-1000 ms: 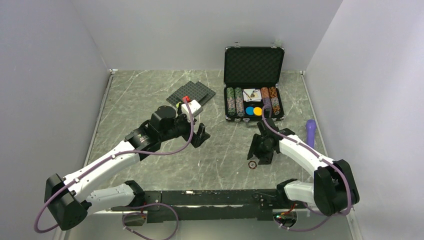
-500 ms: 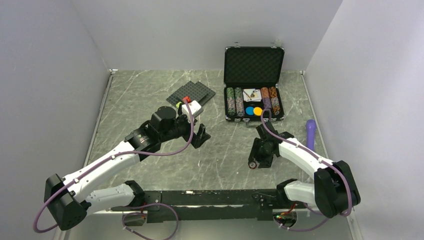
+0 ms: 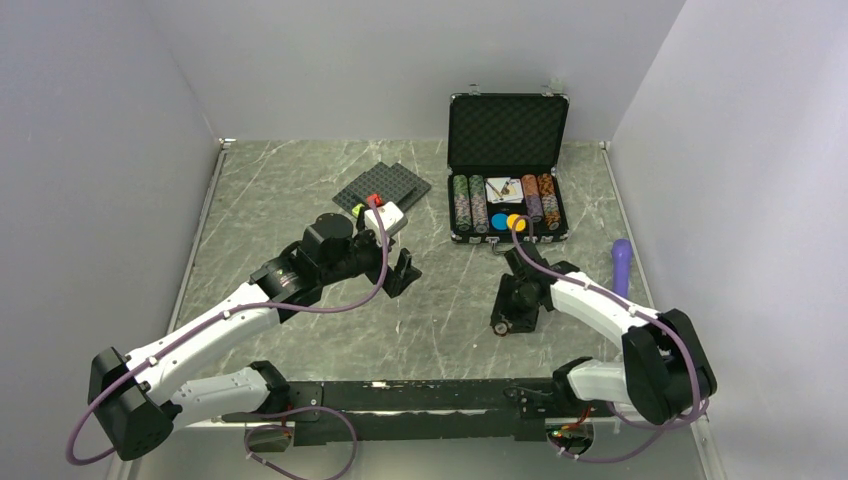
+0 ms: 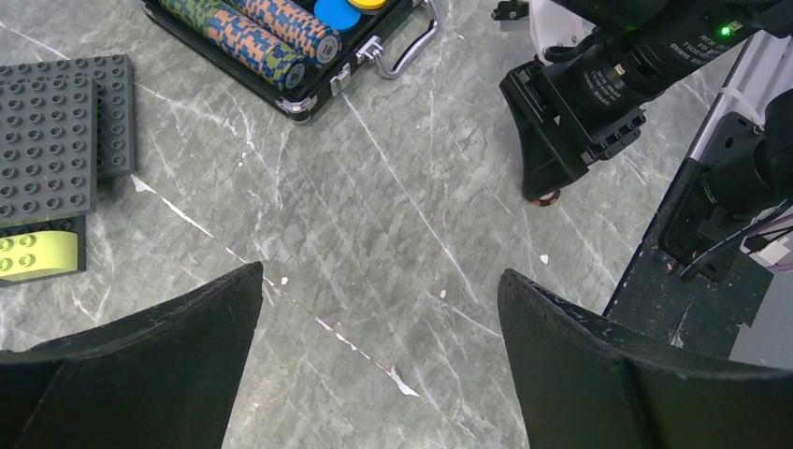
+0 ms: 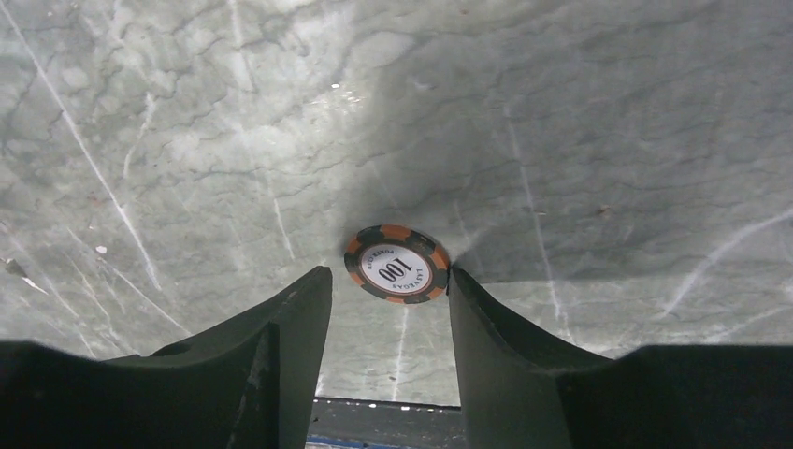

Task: Pack up texas hold em set
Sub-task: Move the poker chip to the center of the board.

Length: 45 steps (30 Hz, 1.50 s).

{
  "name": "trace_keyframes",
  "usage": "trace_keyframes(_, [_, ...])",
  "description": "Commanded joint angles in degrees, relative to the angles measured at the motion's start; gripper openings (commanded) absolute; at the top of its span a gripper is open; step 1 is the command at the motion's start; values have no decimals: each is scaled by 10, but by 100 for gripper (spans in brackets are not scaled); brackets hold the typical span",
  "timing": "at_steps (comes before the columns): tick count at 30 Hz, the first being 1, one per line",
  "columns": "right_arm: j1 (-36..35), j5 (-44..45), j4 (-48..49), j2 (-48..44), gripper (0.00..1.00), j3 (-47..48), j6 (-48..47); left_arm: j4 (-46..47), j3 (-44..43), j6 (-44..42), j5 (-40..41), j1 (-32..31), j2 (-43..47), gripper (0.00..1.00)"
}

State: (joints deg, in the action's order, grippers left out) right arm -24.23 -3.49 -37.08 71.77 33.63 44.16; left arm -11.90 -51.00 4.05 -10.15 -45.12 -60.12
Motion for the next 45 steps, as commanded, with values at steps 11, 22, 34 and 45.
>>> trace_keyframes(11, [-57, 23, 77, 99, 50, 17, 39, 7, -4, -7, 10, -5, 1, 99])
trace_keyframes(22, [-152, -16, 130, 211, 48, 89, 74, 10, -2, -11, 12, -8, -2, 99])
trace_keyframes(34, [-158, 7, 113, 154, 55, 147, 33, 10, 12, -65, 51, -37, -30, 99])
trace_keyframes(45, [-41, -25, 164, -72, 64, 25, -25, 39, 38, -174, -56, -124, -156, 85])
